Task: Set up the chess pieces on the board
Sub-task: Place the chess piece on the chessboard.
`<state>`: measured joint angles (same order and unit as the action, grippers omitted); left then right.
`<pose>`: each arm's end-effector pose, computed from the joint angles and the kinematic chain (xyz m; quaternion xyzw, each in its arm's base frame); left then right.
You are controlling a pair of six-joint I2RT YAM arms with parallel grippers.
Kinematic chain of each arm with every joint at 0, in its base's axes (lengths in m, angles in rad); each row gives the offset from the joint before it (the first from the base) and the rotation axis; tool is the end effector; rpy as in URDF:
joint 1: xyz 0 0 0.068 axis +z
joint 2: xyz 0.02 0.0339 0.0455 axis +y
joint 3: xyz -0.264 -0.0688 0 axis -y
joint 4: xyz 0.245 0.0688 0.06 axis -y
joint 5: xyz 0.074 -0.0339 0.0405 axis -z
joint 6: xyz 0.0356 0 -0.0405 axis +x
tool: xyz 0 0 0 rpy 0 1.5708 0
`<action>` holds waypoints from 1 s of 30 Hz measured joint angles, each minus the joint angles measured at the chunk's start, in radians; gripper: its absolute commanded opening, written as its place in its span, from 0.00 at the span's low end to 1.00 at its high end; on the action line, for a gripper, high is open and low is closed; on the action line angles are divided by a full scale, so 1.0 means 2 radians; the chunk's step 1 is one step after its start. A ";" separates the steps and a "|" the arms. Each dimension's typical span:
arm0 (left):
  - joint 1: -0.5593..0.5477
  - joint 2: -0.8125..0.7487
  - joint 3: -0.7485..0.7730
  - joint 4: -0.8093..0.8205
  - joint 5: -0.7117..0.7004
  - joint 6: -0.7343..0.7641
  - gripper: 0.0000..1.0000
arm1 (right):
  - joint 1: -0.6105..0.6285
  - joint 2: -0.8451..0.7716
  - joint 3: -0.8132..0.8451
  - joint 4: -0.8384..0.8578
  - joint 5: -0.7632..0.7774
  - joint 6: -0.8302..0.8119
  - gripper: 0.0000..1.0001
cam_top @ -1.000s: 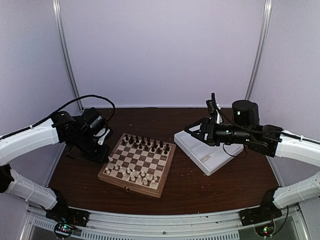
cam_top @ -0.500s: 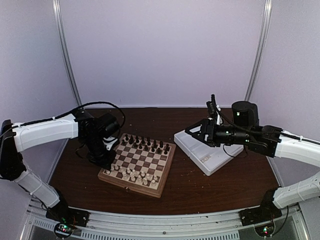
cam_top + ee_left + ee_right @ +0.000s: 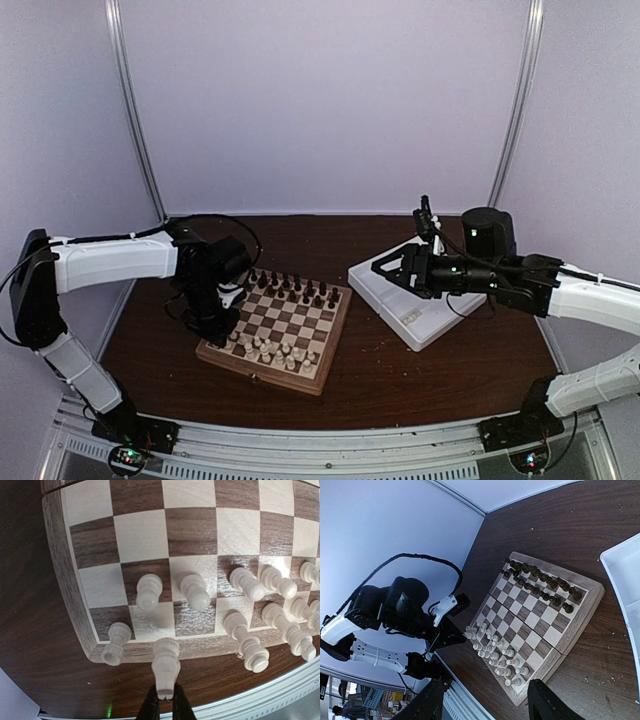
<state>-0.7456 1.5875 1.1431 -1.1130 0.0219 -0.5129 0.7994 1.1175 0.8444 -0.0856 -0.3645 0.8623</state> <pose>0.1999 -0.1857 0.2167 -0.1162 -0.9931 0.0128 0.0010 0.1700 0.1930 0.3049 -0.0778 0.8111 0.5141 0.2677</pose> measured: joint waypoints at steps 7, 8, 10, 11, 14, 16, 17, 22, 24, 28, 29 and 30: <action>0.000 0.014 0.000 0.008 -0.014 0.004 0.00 | -0.003 0.000 -0.001 0.000 0.000 0.000 0.61; 0.000 0.018 0.000 0.008 -0.016 0.005 0.00 | -0.003 0.000 -0.001 0.000 0.000 0.000 0.61; 0.000 0.023 0.000 0.008 -0.020 0.005 0.00 | -0.004 0.000 -0.002 0.000 0.000 0.000 0.61; 0.000 0.025 0.000 0.008 -0.022 0.006 0.00 | -0.005 0.000 -0.002 0.000 0.000 0.000 0.61; 0.000 0.026 0.000 0.008 -0.024 0.007 0.00 | -0.006 0.000 -0.003 0.000 0.000 0.000 0.61; 0.000 0.026 0.000 0.008 -0.026 0.007 0.03 | -0.006 0.000 -0.003 0.000 0.000 0.000 0.61; 0.000 0.026 0.000 0.008 -0.026 0.007 0.06 | -0.006 0.000 -0.003 0.000 0.000 0.000 0.61; 0.001 0.029 0.000 0.008 -0.026 0.009 0.10 | -0.006 0.000 -0.003 0.000 0.000 0.000 0.61; 0.004 0.031 0.000 0.009 -0.023 0.009 0.11 | -0.006 0.000 -0.003 0.000 0.000 0.000 0.61; 0.007 0.031 0.000 0.013 -0.020 0.009 0.11 | -0.006 0.000 -0.003 0.000 -0.001 0.000 0.61; 0.007 0.032 0.000 0.014 -0.020 0.009 0.12 | -0.006 0.000 -0.003 0.000 -0.001 0.000 0.61; 0.007 0.032 0.000 0.014 -0.020 0.009 0.12 | -0.007 0.000 -0.003 0.000 -0.001 0.000 0.61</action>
<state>-0.7307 1.6508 1.1431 -1.0840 -0.0174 -0.4950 0.7856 1.1168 0.8375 -0.0860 -0.3656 0.8627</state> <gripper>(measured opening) 0.112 0.607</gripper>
